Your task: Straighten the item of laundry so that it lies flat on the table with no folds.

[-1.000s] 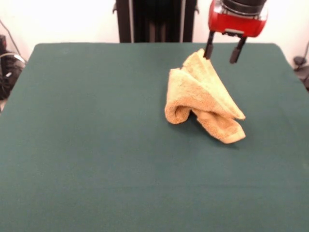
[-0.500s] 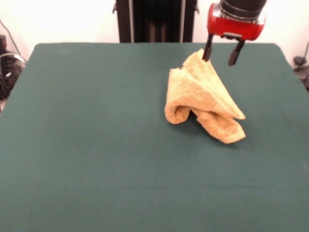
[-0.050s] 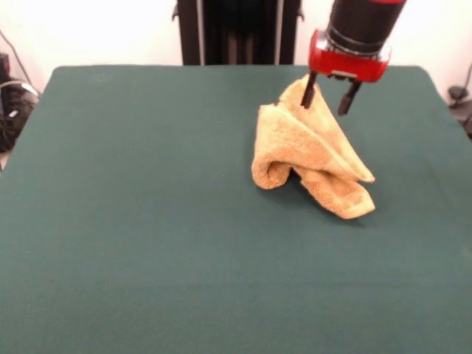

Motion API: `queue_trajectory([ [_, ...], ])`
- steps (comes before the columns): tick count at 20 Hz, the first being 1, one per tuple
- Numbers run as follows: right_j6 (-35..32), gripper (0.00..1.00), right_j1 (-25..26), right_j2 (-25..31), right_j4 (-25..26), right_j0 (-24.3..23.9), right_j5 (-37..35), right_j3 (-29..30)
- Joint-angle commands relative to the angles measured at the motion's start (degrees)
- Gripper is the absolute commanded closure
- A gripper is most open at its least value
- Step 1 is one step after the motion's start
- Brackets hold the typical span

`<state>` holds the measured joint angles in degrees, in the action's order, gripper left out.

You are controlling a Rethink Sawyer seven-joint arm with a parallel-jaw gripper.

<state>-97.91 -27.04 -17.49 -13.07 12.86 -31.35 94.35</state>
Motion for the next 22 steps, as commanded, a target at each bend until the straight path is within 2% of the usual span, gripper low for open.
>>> queue_trajectory([
  [1, -20.4, 0.0, 6.5, 5.7, -4.8, 2.1, 10.3, 9.2],
  [4, -20.6, 0.0, 6.6, 6.0, -6.2, 2.7, 11.4, 10.2],
  [11, -18.8, 0.0, 5.6, 4.8, -6.6, 3.9, 6.8, 8.9],
  [18, -20.3, 0.0, 7.7, 6.4, -9.5, 5.2, 8.5, 7.4],
  [19, -19.1, 1.0, 8.1, 5.4, -9.0, 6.0, 11.0, 6.5],
  [22, -19.4, 1.0, 8.0, 5.9, -9.8, 5.8, 11.3, 6.6],
])
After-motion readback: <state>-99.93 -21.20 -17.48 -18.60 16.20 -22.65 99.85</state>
